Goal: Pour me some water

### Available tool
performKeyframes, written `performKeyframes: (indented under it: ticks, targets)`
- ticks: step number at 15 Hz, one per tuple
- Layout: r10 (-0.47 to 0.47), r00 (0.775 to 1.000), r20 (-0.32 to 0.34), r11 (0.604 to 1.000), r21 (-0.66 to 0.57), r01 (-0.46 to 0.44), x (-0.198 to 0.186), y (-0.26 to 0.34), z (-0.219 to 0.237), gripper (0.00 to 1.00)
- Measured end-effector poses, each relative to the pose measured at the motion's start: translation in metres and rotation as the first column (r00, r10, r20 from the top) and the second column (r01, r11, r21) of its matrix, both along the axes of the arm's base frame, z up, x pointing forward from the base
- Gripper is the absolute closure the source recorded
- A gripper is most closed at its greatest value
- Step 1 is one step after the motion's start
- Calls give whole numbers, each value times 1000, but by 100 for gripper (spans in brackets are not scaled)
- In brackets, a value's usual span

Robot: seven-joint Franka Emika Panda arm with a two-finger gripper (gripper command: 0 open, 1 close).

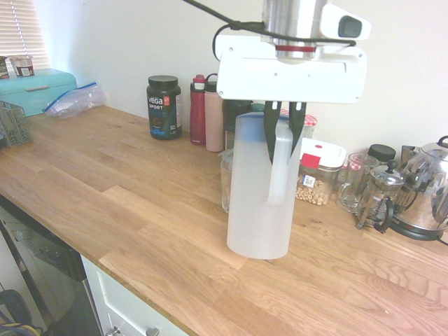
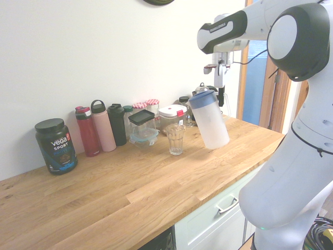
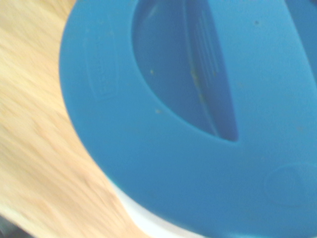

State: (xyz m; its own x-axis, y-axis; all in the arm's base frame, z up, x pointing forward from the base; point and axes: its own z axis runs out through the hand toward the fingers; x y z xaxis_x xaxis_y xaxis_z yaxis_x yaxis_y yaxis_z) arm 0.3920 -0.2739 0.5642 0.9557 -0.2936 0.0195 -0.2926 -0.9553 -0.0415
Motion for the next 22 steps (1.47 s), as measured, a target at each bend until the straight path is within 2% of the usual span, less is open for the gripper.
performKeyframes:
  ticks: [4,9,10,11,13,16,18,20,22]
  targets:
    - [-59,993,99,983,180,40,-17,2,-30,100]
    - [-65,966,250,981,192,16,-99,14,-5,100]
    - [-81,964,254,983,182,34,-113,25,-4,100]
    - [-129,962,239,980,178,87,-124,41,-6,100]
    - [-254,946,204,959,180,218,-132,79,-12,100]
    - [-407,894,185,906,206,370,-146,127,-22,100]
    - [-490,847,207,868,207,452,-159,157,-20,100]
    - [-556,792,252,831,201,519,-167,197,-18,100]
    - [-579,741,340,813,179,554,-165,245,-9,100]
